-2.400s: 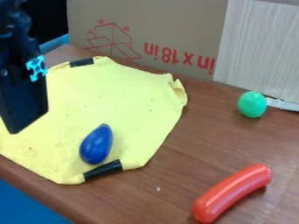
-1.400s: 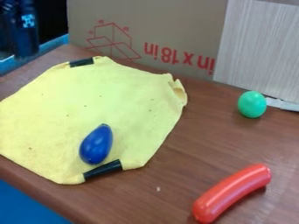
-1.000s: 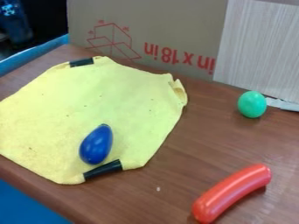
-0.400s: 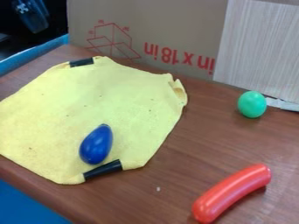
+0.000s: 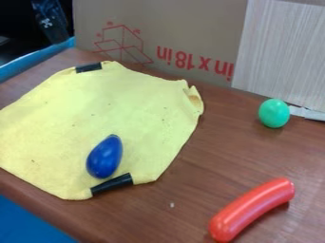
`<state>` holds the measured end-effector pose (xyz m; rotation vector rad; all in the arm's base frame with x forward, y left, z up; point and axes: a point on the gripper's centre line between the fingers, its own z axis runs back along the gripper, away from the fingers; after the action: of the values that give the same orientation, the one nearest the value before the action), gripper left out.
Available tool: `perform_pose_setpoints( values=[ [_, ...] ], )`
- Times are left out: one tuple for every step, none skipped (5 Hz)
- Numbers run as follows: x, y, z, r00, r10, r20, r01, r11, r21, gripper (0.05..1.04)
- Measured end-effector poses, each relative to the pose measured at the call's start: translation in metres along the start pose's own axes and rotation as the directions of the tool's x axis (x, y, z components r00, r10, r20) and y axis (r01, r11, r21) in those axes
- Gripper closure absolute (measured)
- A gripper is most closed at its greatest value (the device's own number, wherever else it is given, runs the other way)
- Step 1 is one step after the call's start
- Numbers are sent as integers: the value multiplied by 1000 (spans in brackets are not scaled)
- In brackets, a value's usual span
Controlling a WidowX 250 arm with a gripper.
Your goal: Fold the cloth from top left to bottom right
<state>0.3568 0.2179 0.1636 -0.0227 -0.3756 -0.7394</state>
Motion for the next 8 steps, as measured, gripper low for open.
perform_pose_setpoints(
  values=[
    [3,14,-17,999,29,-39,-28,999,23,83],
    [6,26,-31,997,54,-59,-52,998,43,83],
    [6,35,-44,993,79,-83,-74,996,54,83],
    [3,47,-57,990,87,-108,-81,995,62,83],
    [-3,50,-70,986,91,-137,-84,995,56,83],
    [-2,52,-72,986,86,-141,-77,995,71,83],
    [-3,51,-84,983,90,-159,-81,995,63,83],
    [1,50,-92,981,90,-169,-78,994,72,83]
  ],
)
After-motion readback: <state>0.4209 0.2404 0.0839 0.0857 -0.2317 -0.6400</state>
